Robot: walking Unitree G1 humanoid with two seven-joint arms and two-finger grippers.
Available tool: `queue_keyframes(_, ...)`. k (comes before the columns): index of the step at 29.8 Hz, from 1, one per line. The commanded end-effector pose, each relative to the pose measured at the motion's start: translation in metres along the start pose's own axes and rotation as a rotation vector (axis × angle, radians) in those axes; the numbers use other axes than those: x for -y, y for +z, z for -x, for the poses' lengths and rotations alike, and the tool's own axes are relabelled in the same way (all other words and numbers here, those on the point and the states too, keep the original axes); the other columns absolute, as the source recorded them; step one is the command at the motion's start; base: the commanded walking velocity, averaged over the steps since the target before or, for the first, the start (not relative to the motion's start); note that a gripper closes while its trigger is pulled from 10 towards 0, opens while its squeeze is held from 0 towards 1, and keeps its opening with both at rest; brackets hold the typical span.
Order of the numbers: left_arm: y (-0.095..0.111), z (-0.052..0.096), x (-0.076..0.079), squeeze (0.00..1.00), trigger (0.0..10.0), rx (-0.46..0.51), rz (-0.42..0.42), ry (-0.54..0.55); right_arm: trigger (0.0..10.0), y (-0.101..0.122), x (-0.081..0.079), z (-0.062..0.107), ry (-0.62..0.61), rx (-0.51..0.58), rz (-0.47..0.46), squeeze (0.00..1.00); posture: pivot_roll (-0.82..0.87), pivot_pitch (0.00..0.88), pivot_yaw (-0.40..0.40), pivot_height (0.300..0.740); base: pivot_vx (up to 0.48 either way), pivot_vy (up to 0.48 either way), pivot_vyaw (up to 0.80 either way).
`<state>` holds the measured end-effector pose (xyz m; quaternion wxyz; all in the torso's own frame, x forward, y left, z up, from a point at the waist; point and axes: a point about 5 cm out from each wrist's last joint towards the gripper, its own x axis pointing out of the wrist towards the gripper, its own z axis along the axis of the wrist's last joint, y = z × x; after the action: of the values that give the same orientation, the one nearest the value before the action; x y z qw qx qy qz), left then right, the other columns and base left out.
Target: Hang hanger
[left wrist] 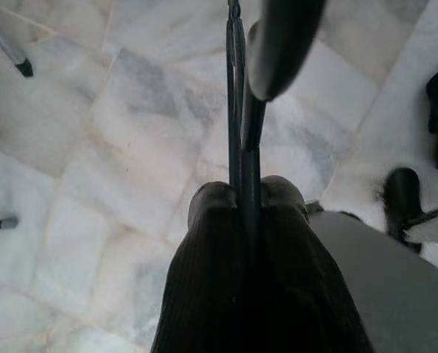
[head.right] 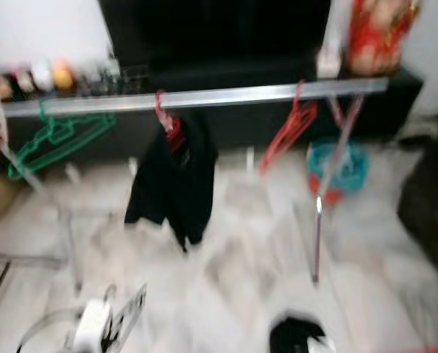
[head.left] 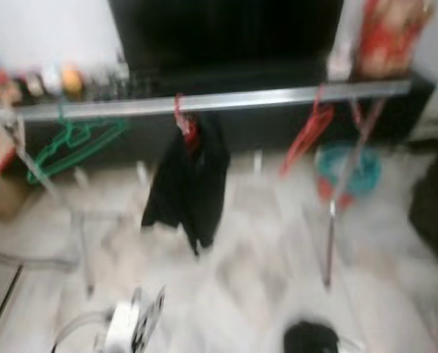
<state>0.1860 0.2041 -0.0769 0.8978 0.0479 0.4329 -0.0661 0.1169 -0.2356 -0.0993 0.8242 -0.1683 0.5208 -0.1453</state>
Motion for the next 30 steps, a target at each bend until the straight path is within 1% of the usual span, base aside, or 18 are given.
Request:
queue_keyframes(1,-0.0007,0.0005,-0.0022,0.0,10.0,-0.004,0.008,0.006,10.0,-0.0007,0.0014,-0.0001,-0.003,0.002,0.005,0.0,-0.06,0.0,0.086,0.74,-0.33,0.0,0.0)
queue_keyframes(10,-0.0009,0.0004,-0.0017,0.0,10.0,-0.006,0.011,0.001,10.0,0.0,0.0019,0.0,-0.004,0.019,-0.01,0.0,-0.06,0.0,0.086,0.74,-0.329,0.0,0.0)
queue_keyframes(18,-0.0004,0.0003,-0.0018,0.0,10.0,-0.007,0.008,-0.002,10.0,0.0003,0.0021,-0.0001,-0.005,0.014,-0.034,0.0,-0.06,0.0,0.087,0.74,-0.329,0.0,0.0)
queue_keyframes(30,-0.0001,0.0004,-0.0025,0.0,10.0,-0.007,0.005,-0.007,10.0,0.0024,0.0015,-0.0004,-0.006,0.017,-0.034,0.0,-0.06,0.0,0.089,0.74,-0.328,0.0,0.0)
